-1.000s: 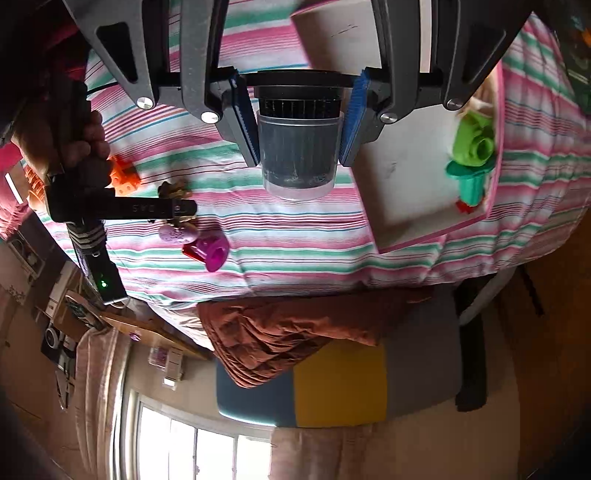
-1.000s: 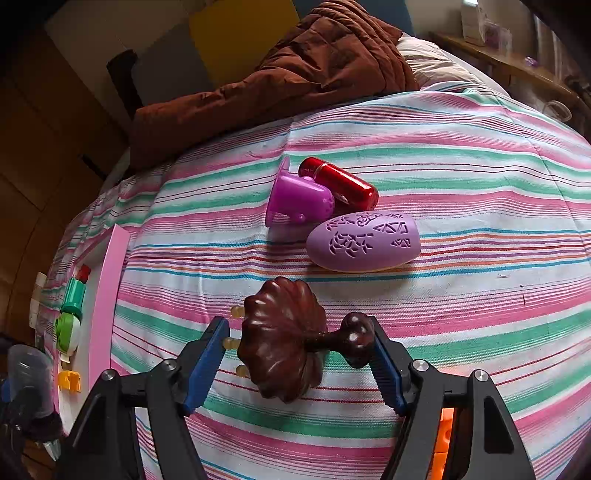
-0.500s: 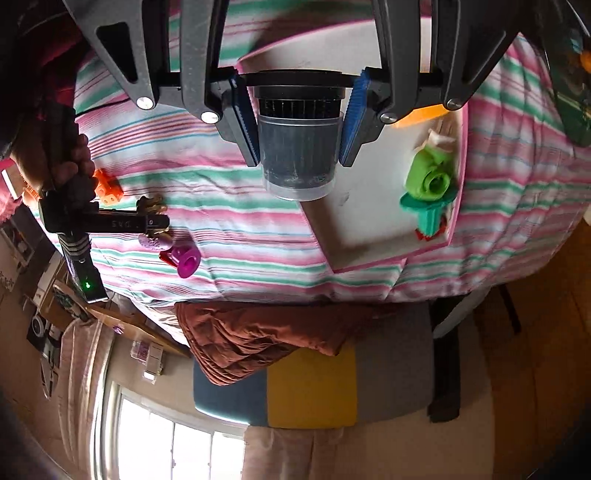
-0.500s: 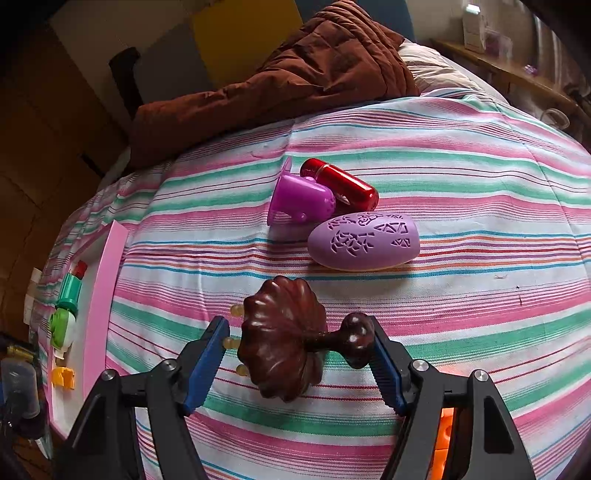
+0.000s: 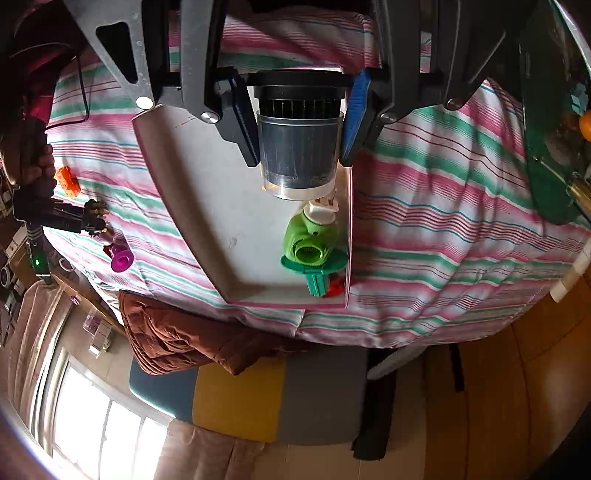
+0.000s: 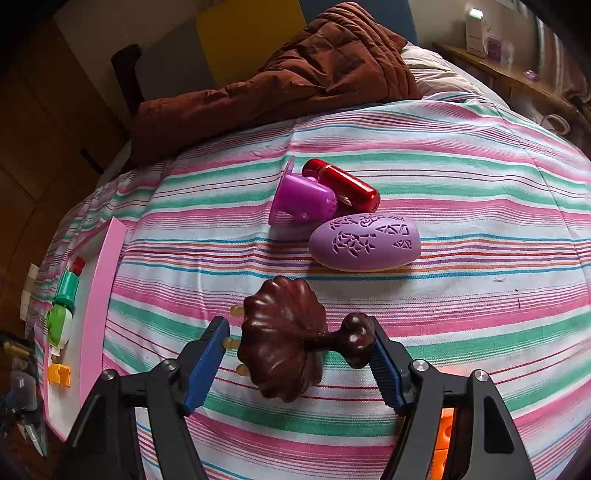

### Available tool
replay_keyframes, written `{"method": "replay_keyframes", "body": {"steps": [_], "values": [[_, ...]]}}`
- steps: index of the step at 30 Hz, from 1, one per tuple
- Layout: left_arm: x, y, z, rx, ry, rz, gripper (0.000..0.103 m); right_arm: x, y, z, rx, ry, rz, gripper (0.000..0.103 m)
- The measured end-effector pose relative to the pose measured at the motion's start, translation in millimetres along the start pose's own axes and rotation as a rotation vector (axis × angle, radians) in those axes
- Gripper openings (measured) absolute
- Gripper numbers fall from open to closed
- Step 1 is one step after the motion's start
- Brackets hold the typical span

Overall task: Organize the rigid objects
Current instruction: 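Lower the black cylinder into the tray and open the left gripper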

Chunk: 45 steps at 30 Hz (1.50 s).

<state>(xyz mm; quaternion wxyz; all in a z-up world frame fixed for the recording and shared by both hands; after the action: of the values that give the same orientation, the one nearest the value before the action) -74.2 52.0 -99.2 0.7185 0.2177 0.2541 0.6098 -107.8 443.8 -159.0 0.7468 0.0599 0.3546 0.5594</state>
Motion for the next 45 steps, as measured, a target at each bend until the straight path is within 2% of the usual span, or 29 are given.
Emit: {"method": "replay_keyframes", "body": {"steps": [11, 20, 27, 35, 45], "values": [[23, -9, -35, -0.025, -0.003, -0.08, 0.044, 1, -1, 1, 0.001, -0.008, 0.006, 0.073], [10, -4, -27, -0.045, -0.032, 0.001, 0.045, 0, 0, 1, 0.002, -0.01, 0.006, 0.073], [11, -1, -24, -0.052, -0.015, -0.012, 0.046, 0, 0, 0, 0.003, -0.011, 0.003, 0.073], [23, 18, 0, 0.029, -0.006, -0.038, 0.046, -1, -1, 1, 0.001, -0.019, 0.013, 0.073], [43, 25, 17, 0.075, 0.002, -0.093, 0.046, -9, -5, 1, -0.009, -0.006, 0.032, 0.073]]}}
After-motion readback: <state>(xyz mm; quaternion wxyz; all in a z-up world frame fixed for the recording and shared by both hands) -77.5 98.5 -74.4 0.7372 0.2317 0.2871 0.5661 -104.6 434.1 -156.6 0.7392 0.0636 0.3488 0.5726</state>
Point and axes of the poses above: each gripper's, at about its wrist camera, not at the fingertips, and z roughly against the way its jaws point, x to its right, y to its top, the point moved 9 cm from there along -z, roughly the way its jaws point, and after that the axes turned 15 degrees about y, right-handed, at the moved point
